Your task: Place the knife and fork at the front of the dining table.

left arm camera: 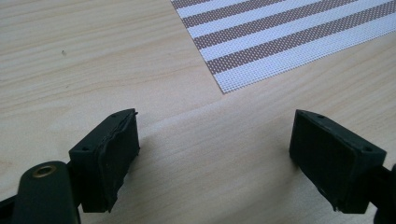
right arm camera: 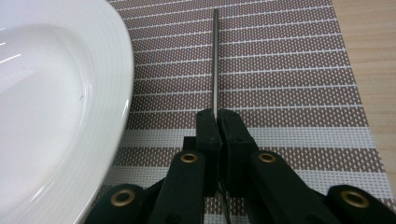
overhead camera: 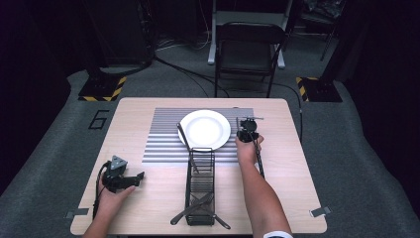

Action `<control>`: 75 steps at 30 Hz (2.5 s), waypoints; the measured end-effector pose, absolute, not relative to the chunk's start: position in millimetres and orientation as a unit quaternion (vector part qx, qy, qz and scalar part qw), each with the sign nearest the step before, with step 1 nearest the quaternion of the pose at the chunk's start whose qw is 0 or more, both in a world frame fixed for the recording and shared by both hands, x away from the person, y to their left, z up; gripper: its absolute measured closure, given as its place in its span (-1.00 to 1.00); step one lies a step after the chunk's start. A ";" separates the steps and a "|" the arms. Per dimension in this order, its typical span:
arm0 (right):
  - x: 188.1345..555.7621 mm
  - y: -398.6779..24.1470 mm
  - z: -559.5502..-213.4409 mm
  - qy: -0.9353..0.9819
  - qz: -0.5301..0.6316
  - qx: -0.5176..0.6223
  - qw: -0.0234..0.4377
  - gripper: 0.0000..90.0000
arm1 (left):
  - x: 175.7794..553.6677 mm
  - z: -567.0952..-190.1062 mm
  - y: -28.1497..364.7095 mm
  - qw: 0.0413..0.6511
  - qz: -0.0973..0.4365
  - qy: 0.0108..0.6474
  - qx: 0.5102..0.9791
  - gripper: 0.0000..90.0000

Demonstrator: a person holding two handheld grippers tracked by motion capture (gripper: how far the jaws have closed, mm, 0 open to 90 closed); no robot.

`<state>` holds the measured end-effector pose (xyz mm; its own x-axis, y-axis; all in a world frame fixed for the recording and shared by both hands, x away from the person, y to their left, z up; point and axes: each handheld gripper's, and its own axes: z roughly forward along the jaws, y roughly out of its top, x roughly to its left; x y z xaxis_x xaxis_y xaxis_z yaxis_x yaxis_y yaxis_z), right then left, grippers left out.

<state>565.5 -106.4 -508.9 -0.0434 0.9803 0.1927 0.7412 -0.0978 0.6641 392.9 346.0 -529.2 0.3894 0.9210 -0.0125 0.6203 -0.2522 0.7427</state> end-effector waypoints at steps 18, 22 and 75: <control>569.2 -105.9 -508.1 0.639 0.324 0.674 0.181 0.92 | 392.8 -529.2 345.9 0.342 0.220 0.507 0.760 -0.65; 569.2 -108.0 -508.2 0.639 0.324 0.673 0.186 0.90 | 392.8 -529.2 346.0 0.342 0.220 0.507 0.760 -0.65; 506.5 -149.8 -509.3 0.707 0.313 0.609 0.177 1.00 | 392.9 -529.2 346.0 0.342 0.220 0.507 0.760 -0.65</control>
